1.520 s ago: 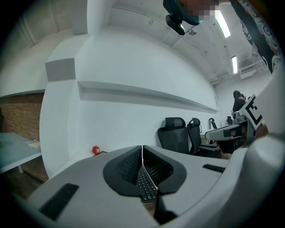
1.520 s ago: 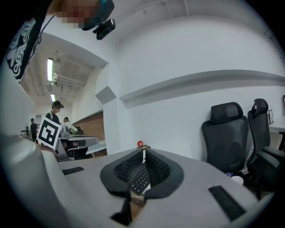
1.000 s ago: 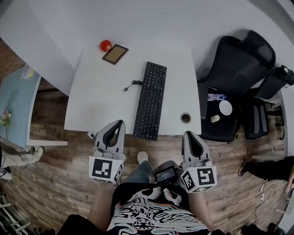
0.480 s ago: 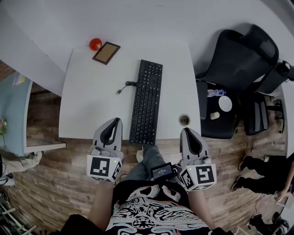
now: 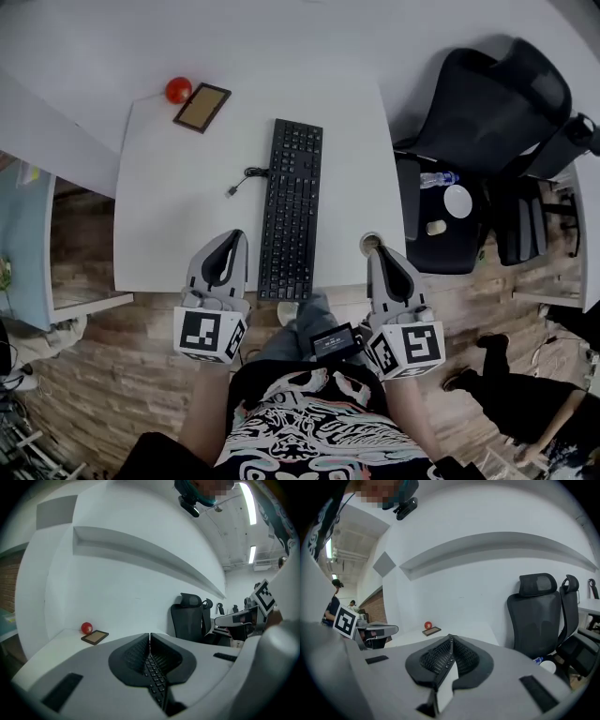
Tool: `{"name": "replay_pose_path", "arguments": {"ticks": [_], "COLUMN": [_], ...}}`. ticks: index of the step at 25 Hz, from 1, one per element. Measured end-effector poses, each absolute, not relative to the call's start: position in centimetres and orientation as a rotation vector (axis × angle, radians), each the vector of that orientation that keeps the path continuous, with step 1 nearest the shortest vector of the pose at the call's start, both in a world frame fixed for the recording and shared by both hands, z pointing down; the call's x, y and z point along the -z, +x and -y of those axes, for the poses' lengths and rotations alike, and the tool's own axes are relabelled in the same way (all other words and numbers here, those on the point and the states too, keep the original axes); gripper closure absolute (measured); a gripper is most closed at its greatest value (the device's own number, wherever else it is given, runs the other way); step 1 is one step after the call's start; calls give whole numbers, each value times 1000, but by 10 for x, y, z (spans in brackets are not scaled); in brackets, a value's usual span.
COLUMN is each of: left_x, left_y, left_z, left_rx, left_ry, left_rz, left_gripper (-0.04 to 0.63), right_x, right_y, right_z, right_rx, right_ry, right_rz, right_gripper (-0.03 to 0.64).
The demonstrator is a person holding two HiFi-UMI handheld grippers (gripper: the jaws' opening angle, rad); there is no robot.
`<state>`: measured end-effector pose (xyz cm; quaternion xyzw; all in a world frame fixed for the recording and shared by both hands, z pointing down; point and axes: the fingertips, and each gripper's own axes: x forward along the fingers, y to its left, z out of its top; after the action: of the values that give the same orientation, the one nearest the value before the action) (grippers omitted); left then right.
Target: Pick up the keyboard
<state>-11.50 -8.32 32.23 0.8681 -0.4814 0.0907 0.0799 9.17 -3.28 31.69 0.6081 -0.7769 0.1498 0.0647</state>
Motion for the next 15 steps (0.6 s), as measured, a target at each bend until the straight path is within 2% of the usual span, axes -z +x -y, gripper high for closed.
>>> {"name": "replay_pose_path", "arguments": {"ticks": [15], "left_x": [-348], "left_y": [-96], "left_z": [128], "left_rx": [-370], "left_ry": [2586], "left_rz": [1347], "left_gripper": [575], "right_x": [-340], "right_y": [109], "right_z": [77], "right_rx": [-530], "right_ry": [1847], "right_rz": [2285], "right_gripper": [578]}}
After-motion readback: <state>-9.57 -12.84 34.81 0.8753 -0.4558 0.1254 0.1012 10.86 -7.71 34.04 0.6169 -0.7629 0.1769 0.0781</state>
